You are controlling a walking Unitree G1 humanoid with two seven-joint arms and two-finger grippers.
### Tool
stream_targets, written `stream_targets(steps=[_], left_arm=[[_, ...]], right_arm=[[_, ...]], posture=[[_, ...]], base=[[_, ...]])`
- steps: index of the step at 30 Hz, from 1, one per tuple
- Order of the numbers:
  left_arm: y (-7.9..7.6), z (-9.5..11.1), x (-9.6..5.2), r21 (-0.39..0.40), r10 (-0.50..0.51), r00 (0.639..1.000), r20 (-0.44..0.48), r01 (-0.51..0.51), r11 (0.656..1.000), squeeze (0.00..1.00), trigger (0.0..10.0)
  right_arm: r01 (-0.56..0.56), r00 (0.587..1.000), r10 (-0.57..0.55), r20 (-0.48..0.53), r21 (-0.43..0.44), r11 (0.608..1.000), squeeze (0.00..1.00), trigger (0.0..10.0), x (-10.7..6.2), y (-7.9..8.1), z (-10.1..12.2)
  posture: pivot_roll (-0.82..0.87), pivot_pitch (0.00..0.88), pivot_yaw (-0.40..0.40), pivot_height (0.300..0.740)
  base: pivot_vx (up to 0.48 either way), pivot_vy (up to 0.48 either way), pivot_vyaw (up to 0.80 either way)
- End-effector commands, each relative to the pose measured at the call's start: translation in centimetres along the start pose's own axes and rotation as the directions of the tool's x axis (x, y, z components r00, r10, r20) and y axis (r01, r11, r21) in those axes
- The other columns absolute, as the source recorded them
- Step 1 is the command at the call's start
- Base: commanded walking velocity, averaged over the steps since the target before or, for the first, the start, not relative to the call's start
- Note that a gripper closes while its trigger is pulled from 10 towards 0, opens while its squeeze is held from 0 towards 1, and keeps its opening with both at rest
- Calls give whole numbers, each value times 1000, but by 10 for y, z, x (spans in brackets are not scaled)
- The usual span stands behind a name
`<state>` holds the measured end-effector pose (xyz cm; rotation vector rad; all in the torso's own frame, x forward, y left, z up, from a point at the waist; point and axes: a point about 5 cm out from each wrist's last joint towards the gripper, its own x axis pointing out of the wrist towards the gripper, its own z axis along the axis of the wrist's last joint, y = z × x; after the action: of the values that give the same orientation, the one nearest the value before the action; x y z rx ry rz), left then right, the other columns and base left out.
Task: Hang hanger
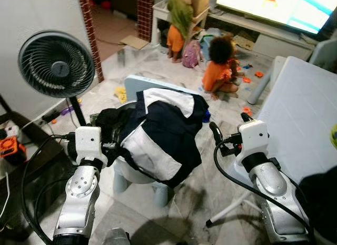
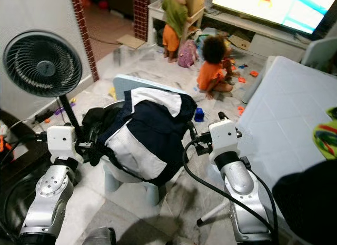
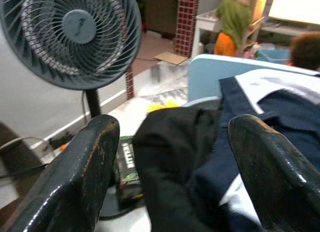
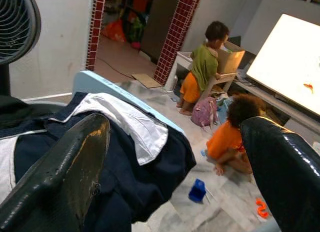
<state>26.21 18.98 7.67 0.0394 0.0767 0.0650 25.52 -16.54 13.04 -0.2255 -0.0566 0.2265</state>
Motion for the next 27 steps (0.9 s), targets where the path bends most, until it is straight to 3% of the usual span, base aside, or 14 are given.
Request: stream_targets(steps=[1, 6, 8, 10, 19, 27], left_arm=[[-7, 3, 4, -26, -17, 1000, 0, 17, 1000, 0, 10000], [-6, -4, 3, -115, 14, 999, -47, -19, 993, 0, 10000], [-3, -22, 2, -200, 61, 986, -155, -91, 975, 0, 10000], [-4, -25, 0, -226, 64, 983, -174, -103, 969, 0, 10000], [3, -36, 8, -304, 97, 966, -239, -169, 938, 0, 10000], [9, -36, 22, -336, 121, 966, -229, -195, 921, 0, 10000]], right_arm=[[11, 1000, -11, -17, -2, 1000, 0, 10000, -4, -6, -1], [1, 1000, -1, -30, -11, 1000, 0, 10000, -11, -8, 0], [-6, 999, 6, -44, -18, 1000, 0, 10000, -17, -10, 2], [-10, 999, 9, -51, -20, 1000, 0, 10000, -22, -11, 3], [-27, 990, 21, -138, -41, 999, 0, 10000, -58, -18, 6], [-5, 980, -13, -199, -89, 996, 0, 10000, -86, -32, 18]], posture=[[-48, 79, -112, 740], [-66, 95, -130, 740], [-91, 110, -144, 740], [-102, 117, -152, 740], [-179, 174, -183, 740], [-276, 201, -220, 740]], base=[[0, 0, 0], [0, 0, 0], [0, 0, 0], [0, 0, 0], [0, 0, 0], [0, 0, 0]])
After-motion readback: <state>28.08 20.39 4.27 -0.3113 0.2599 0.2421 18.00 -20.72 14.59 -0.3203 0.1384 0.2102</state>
